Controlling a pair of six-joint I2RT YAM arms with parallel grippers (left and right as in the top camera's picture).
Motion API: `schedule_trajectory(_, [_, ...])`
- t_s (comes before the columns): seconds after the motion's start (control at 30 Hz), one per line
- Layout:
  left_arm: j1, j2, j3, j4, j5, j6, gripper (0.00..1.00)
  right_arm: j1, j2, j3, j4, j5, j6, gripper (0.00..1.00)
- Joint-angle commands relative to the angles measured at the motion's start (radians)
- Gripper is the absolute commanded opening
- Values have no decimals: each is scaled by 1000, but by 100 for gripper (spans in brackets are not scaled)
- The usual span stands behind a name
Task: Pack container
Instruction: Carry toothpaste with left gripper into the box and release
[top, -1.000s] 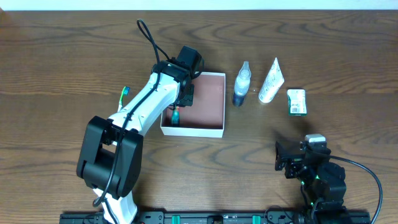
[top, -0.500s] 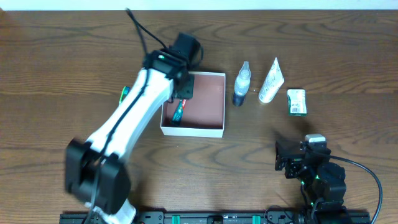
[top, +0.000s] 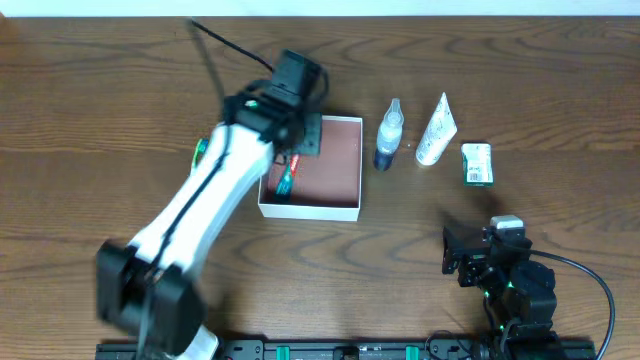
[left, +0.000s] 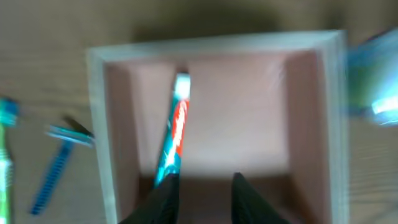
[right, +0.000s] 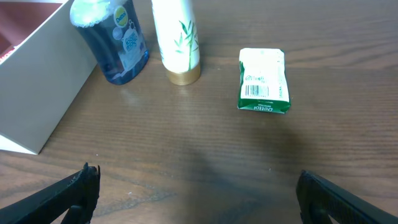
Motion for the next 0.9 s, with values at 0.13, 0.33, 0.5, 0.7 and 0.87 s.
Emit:
schedule_trajectory(0.13, [-6, 196, -17, 54, 35, 76, 19, -12, -6, -2, -2, 6, -17, 99])
schedule_trajectory(0.33, [-7, 265, -17, 97, 35, 111, 19, -12, -6, -2, -2, 6, -17, 99])
schedule_trajectory(0.5, [-7, 304, -17, 132, 22, 159, 19, -12, -6, -2, -2, 6, -17, 99])
schedule_trajectory(0.7, [-7, 340, -17, 132, -73, 157, 19, -12, -6, -2, -2, 6, -17, 99])
schedule_trajectory(0.87, [-7, 340, -17, 120, -132, 111, 13, -12, -6, -2, -2, 6, -17, 99])
